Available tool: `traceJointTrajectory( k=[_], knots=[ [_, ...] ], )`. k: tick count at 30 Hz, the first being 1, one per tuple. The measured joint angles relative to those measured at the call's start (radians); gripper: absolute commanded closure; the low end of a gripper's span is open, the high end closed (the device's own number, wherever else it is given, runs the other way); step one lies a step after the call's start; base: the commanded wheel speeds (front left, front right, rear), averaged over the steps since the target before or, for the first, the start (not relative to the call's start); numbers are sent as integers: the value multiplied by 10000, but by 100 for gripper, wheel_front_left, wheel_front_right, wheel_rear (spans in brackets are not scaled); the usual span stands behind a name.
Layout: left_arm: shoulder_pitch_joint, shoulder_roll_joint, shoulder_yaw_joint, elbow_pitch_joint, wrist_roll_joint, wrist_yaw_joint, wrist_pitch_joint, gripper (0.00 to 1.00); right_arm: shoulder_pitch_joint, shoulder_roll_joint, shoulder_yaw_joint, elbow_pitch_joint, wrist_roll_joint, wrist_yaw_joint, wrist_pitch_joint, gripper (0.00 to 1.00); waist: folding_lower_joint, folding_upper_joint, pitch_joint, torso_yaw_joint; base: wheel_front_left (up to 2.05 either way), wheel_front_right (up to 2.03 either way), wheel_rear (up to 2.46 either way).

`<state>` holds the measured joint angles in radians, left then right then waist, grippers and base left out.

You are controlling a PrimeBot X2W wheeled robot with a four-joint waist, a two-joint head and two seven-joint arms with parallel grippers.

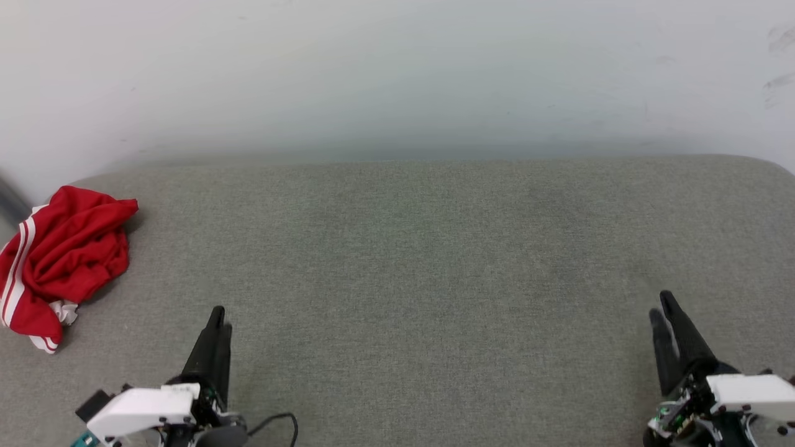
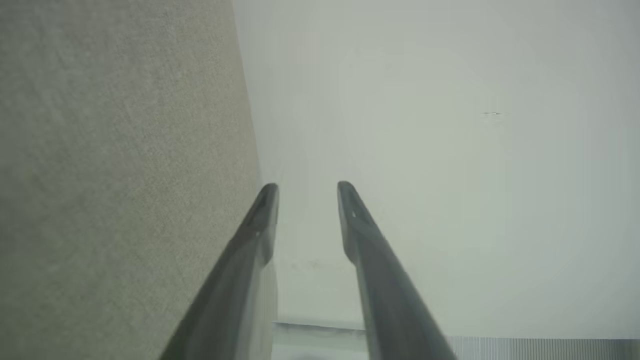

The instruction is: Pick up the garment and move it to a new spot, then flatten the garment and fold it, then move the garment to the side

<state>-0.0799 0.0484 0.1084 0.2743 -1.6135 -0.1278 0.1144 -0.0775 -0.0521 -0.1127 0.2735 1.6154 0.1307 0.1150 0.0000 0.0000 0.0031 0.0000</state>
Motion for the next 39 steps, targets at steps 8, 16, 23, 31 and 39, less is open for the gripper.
traceJointTrajectory(
  k=[8,16,23,31,39],
  knots=[
    [257,-17,-61,13,105,0,-265,0,257,10,194,63,-82,0,-276,0,0,0,9,-10,0,0,0],
    [379,-17,-12,-199,535,0,-652,0,327,13,297,-58,-518,0,-656,0,0,0,15,-33,0,0,0],
    [479,-21,387,-359,1411,0,-955,0,387,17,178,-29,-1643,0,-968,0,0,0,30,-56,0,0,0],
    [511,-17,773,-828,2878,2,-1281,0,385,17,52,-708,-3864,0,-1289,0,0,0,80,-79,0,0,0],
    [559,-8,667,-1896,5133,464,-1578,0,380,23,19,-1662,-6535,0,-1578,0,0,0,177,-113,0,0,0]
  ],
)
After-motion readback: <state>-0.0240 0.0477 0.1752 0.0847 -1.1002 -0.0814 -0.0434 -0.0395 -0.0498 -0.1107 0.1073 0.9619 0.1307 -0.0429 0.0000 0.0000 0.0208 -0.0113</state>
